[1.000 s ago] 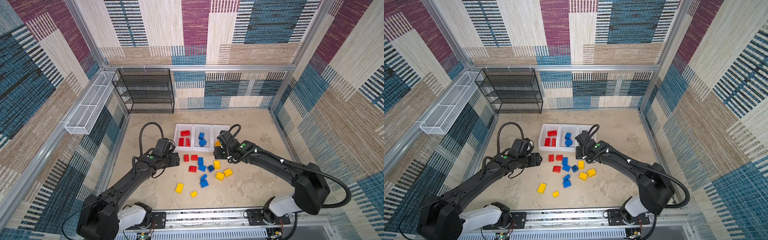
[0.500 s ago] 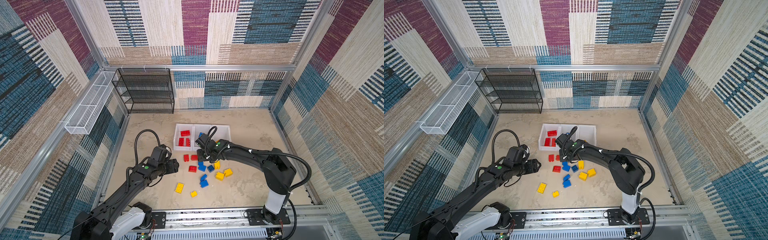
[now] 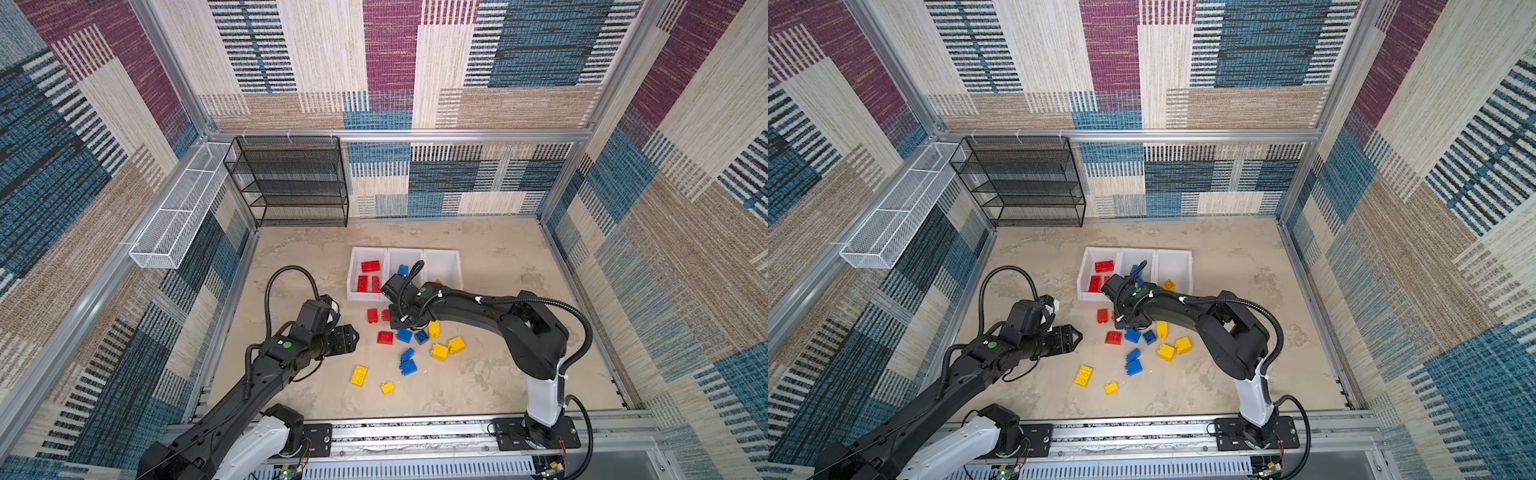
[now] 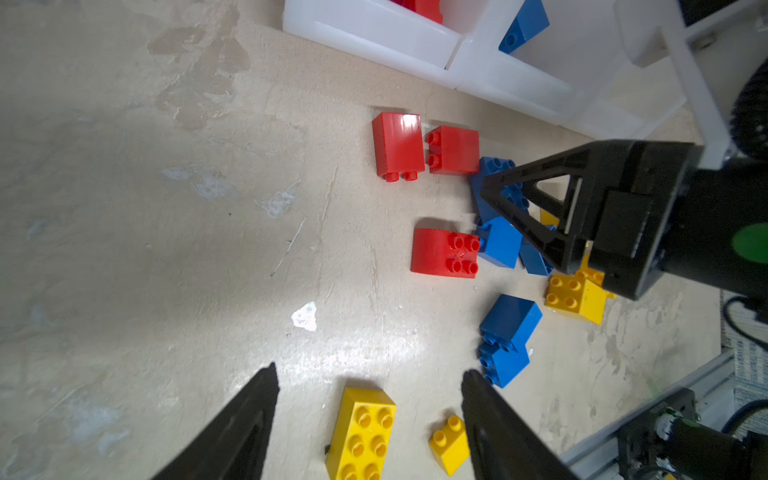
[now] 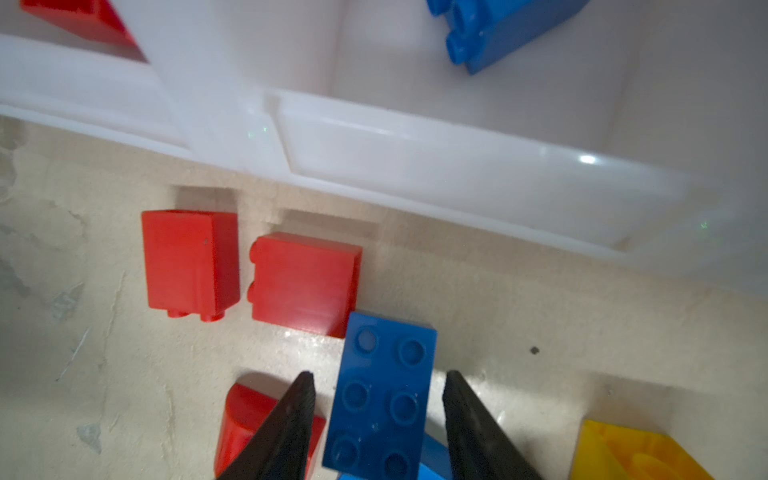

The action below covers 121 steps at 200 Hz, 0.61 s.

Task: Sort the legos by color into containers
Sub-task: 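Grasp the blue 2x4 brick with the right gripper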

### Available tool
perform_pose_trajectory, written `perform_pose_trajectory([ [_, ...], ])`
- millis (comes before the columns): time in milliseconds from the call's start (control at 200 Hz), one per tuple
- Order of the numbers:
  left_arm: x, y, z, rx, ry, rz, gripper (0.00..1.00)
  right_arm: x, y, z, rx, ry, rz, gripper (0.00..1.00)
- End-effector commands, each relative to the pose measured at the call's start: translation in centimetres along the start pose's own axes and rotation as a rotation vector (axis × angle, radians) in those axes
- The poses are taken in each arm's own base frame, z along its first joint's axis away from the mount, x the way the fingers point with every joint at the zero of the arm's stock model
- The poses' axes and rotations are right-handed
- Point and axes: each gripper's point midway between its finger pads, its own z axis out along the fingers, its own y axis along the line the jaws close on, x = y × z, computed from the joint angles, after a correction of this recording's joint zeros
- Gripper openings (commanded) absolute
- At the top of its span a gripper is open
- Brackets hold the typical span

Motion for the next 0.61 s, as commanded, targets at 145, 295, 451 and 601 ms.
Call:
perform_pose_trajectory([
  [145,0.5,0.1,-0.2,0.005,0.014,-0.012,0.73,0.2,0.0,0.4,0.006,0.003,0.018,0.43],
  [295,0.7,0.1,-0.2,0.008,0.014,-0.018,0.73,0.5,-0.1,0.5,0.007,0.006,0.017,0.38],
  [451,0.7,0.2,-0.4,0.006,0.006,-0.022,0.73,0.1,0.1,0.0,-0.005,-0.012,0.018,0.34],
  [601,0.9,0.2,-0.5,0.002,0.015,-0.026,0.73,-1.0,0.8,-2.0,-0.035,-0.051,0.008,0.33],
])
